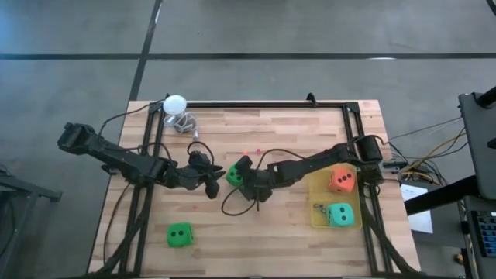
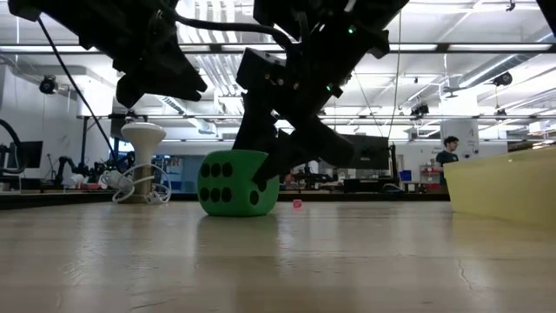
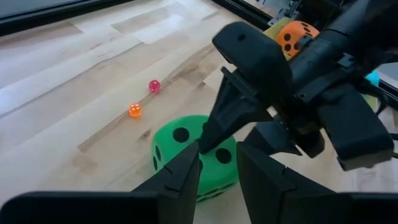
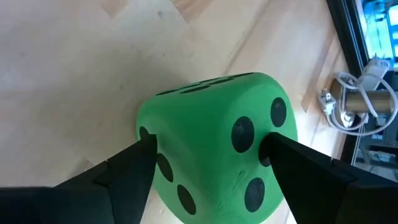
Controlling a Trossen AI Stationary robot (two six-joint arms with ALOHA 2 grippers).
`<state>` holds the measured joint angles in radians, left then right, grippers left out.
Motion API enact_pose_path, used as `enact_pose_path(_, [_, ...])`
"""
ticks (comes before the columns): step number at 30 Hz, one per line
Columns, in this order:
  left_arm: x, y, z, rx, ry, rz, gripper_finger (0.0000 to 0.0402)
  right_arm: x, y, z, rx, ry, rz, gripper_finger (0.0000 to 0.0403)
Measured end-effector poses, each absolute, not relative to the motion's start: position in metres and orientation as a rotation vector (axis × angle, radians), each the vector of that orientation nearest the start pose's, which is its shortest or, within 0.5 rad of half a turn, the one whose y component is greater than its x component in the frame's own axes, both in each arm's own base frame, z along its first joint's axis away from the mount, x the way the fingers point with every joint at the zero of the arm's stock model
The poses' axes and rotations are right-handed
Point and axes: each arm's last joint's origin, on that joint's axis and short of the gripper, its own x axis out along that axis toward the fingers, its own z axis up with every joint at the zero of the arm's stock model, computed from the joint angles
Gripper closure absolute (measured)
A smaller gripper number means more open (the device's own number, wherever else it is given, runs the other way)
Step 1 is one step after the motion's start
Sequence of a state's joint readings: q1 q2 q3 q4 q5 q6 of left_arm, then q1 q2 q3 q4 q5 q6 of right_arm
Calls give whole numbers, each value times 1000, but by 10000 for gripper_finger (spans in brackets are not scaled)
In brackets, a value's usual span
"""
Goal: Pick & Place Dice
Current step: Put the top large green dice into the yellow bin
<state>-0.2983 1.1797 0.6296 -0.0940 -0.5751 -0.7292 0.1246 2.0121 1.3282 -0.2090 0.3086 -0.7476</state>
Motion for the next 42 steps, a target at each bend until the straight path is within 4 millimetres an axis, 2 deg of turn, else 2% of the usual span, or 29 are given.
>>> enact_pose_path(6, [228, -53, 215, -427, 455, 461, 288, 417, 38, 158, -881, 918, 155, 151])
enact_pose_path(17, [230, -53, 218, -452, 428, 433, 288, 411, 38, 149, -765, 943, 126, 278])
enact_pose_path(23, [231, -54, 219, -449, 420, 422, 288, 408, 38, 145, -726, 953, 111, 332])
enact_pose_path(28, [231, -54, 219, -444, 421, 421, 288, 407, 41, 145, -711, 953, 106, 363])
enact_pose_path(42, [231, -54, 219, -419, 426, 416, 288, 409, 48, 151, -659, 951, 86, 382])
